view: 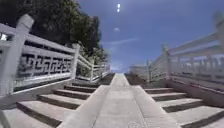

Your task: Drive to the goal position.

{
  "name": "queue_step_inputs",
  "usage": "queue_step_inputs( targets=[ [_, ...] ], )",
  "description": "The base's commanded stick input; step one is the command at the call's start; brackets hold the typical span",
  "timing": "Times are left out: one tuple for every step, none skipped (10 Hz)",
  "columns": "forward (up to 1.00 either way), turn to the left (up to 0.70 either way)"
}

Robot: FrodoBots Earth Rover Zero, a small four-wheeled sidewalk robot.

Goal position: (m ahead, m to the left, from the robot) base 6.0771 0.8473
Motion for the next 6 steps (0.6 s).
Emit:
queue_step_inputs(
  targets=[
    [0.7,0.0],
    [0.7,0.0],
    [0.7,0.0],
    [0.7,0.0],
    [0.7,0.0],
    [0.7,0.0]
  ],
)
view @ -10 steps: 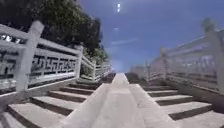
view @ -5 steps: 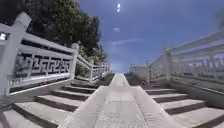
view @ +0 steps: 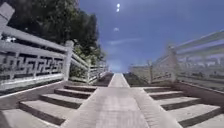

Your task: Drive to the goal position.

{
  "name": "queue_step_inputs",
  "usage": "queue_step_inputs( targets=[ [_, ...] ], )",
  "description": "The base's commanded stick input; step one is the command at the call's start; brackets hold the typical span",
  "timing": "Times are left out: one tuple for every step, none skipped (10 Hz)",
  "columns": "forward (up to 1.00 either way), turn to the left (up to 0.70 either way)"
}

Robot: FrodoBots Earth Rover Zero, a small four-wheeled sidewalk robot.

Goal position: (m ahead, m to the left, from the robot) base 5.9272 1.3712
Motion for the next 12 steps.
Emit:
queue_step_inputs(
  targets=[
    [0.7,0.0],
    [0.7,0.0],
    [0.7,0.0],
    [0.7,0.0],
    [0.7,0.0],
    [0.7,0.0],
    [0.7,0.0],
    [0.7,-0.02],
    [0.7,-0.12],
    [0.7,-0.14],
    [0.7,-0.08],
    [0.7,0.0]
  ],
)
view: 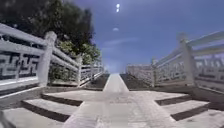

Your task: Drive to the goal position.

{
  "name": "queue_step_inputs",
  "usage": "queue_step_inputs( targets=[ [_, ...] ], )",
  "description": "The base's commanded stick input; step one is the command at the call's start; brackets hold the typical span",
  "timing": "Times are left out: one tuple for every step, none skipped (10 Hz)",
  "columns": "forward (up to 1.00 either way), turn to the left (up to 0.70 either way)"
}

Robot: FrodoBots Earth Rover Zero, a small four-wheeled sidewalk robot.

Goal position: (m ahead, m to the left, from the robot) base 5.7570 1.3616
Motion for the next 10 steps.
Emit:
queue_step_inputs(
  targets=[
    [0.7,0.0],
    [0.7,0.0],
    [0.7,0.0],
    [0.7,0.0],
    [0.7,0.0],
    [0.7,0.0],
    [0.7,0.0],
    [0.7,0.0],
    [0.7,0.0],
    [0.7,0.0]
  ],
)
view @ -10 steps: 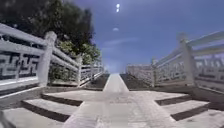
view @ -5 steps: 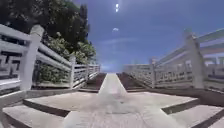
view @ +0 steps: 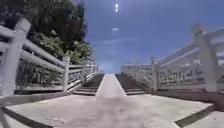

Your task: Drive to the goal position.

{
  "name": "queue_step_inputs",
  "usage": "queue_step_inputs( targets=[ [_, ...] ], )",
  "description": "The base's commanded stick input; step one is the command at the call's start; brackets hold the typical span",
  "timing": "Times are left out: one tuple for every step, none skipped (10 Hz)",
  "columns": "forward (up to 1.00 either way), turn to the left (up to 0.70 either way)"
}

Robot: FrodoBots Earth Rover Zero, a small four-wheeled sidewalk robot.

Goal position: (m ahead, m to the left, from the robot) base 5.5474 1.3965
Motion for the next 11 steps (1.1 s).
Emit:
queue_step_inputs(
  targets=[
    [0.7,0.0],
    [0.7,0.0],
    [0.7,-0.07],
    [0.7,-0.14],
    [0.7,-0.08],
    [0.7,0.0],
    [0.7,0.0],
    [0.7,0.0],
    [0.7,0.0],
    [0.7,0.0],
    [0.7,0.0]
  ],
)
